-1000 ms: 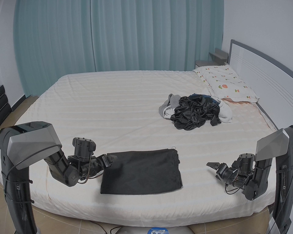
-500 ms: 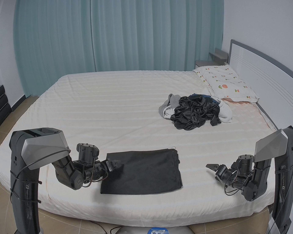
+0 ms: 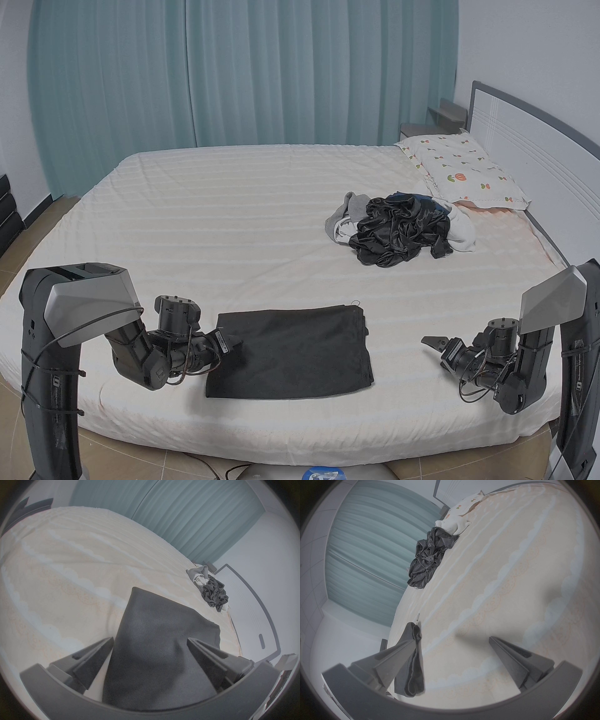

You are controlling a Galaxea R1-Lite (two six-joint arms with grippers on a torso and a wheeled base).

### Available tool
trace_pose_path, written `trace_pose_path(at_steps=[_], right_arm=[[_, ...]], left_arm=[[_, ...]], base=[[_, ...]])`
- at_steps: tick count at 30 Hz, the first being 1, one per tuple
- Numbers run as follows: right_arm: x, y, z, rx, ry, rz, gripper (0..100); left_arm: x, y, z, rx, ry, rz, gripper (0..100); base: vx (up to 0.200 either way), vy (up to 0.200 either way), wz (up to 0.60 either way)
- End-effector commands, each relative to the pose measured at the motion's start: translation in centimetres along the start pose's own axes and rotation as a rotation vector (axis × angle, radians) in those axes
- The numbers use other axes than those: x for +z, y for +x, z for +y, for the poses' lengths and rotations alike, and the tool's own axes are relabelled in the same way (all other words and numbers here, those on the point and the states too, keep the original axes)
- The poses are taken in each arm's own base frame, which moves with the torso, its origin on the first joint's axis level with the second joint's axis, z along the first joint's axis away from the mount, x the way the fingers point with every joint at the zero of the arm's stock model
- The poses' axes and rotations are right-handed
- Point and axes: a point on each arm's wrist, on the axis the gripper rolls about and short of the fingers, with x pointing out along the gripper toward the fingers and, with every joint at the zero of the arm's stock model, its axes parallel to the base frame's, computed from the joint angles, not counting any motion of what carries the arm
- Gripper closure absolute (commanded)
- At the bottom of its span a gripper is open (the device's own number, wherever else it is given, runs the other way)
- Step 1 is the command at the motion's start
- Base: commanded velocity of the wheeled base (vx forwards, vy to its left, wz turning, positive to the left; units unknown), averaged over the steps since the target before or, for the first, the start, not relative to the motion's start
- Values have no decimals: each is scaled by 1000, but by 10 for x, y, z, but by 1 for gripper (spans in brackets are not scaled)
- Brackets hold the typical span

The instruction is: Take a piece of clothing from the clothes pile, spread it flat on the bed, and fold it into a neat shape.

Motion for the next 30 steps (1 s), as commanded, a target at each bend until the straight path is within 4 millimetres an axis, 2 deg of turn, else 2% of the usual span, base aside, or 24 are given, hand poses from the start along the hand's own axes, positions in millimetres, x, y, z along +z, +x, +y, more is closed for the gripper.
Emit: trace_pose_path(at_steps=[1, 9, 18, 30], right_arm=[[-1, 1, -1, -2, 1, 4, 0], [0, 0, -1, -2, 1, 2, 0], [-1, 0, -1, -3, 1, 5, 0], [-1, 0, -1, -5, 1, 5, 0]], left_arm=[[3, -3, 1, 1, -15, -11, 100], [14, -14, 2, 1, -52, -41, 100], [8, -15, 8, 22, -52, -23, 100], [11, -16, 12, 30, -60, -31, 100]], base=[[0, 0, 0], [0, 0, 0], [0, 0, 0], [0, 0, 0]])
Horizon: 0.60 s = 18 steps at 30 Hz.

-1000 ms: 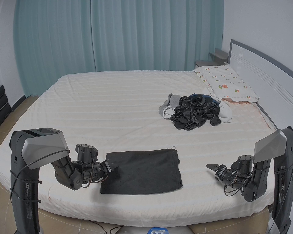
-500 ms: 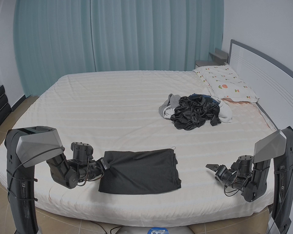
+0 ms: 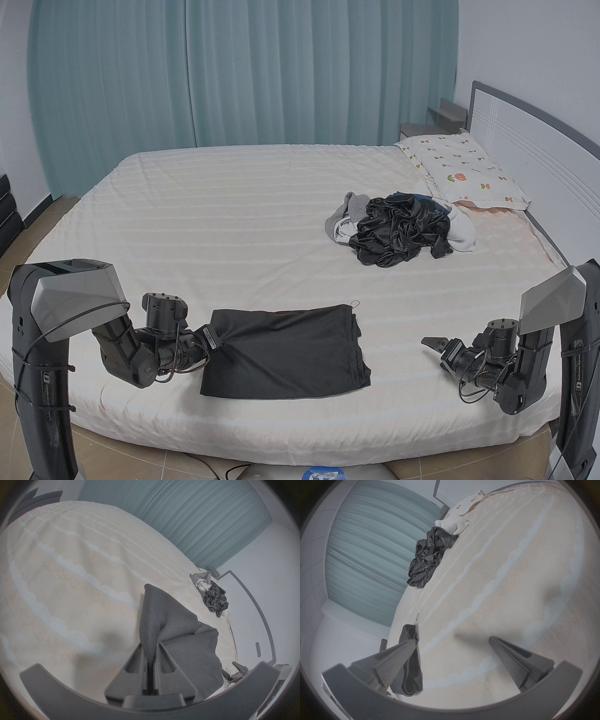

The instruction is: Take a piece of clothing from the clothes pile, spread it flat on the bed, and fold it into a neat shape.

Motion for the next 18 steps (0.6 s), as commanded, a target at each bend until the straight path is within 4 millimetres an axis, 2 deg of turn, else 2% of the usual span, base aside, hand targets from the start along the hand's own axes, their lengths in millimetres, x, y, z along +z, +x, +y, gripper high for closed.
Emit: trace_pose_path(at_steps=[1, 2, 17, 18], right_arm=[[0, 0, 0, -1, 1, 1, 0], [0, 0, 0, -1, 1, 1, 0], [0, 0, 0, -1, 1, 1, 0], [0, 0, 0, -2, 1, 0, 0]], left_arm=[[0, 0, 1, 1, -1, -1, 100], [1, 0, 0, -1, -1, -1, 0], [-1, -1, -4, -16, 3, 7, 0], [-1, -1, -4, -17, 5, 5, 100]], base=[[0, 0, 0], [0, 0, 0], [0, 0, 0], [0, 0, 0]])
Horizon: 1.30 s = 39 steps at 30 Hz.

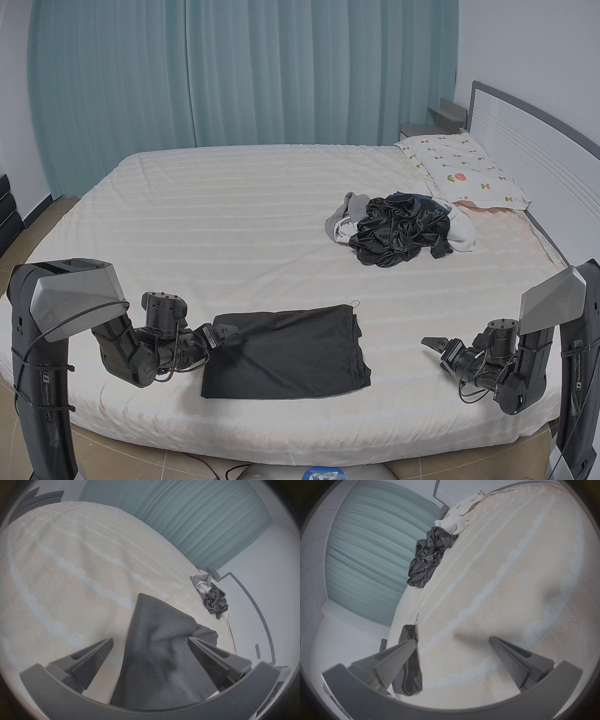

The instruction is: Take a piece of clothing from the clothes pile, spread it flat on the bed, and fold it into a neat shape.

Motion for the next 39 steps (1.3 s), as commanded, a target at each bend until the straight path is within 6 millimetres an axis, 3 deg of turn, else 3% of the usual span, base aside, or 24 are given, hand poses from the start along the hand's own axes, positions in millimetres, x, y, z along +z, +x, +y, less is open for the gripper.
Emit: trace_pose_path(at_steps=[1, 29, 39], right_arm=[[0, 0, 0, 0, 1, 2, 0], [0, 0, 0, -1, 1, 1, 0], [0, 0, 0, -2, 1, -1, 0]], left_arm=[[1, -2, -2, -7, 5, -3, 100], [10, -14, 1, 5, 21, -29, 100], [12, -15, 5, 11, 9, -34, 100]], base=[[0, 0, 0], [0, 0, 0], [0, 200, 0]])
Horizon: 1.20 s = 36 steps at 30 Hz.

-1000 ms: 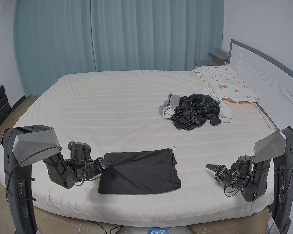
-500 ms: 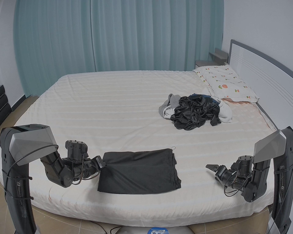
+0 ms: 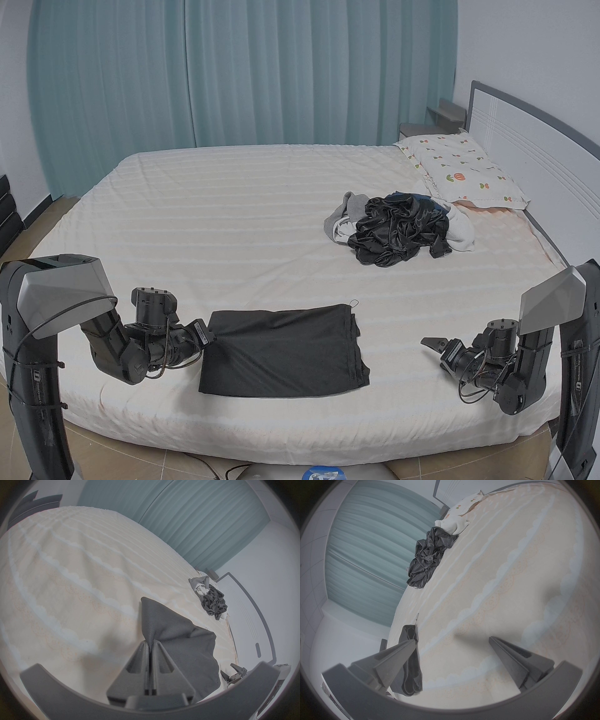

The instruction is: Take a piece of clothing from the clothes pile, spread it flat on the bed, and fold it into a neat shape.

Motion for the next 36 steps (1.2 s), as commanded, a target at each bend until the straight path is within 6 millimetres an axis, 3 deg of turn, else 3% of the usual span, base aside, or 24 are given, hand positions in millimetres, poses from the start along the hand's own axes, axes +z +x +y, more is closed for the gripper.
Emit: trace_pose_path(at_steps=[1, 36], right_arm=[[0, 0, 0, 0, 0, 1, 0], [0, 0, 0, 1, -4, 0, 0]], left_arm=[[0, 0, 1, 2, -4, -1, 100], [-8, -5, 7, 30, -19, 29, 100]], base=[[0, 200, 0], [0, 200, 0]])
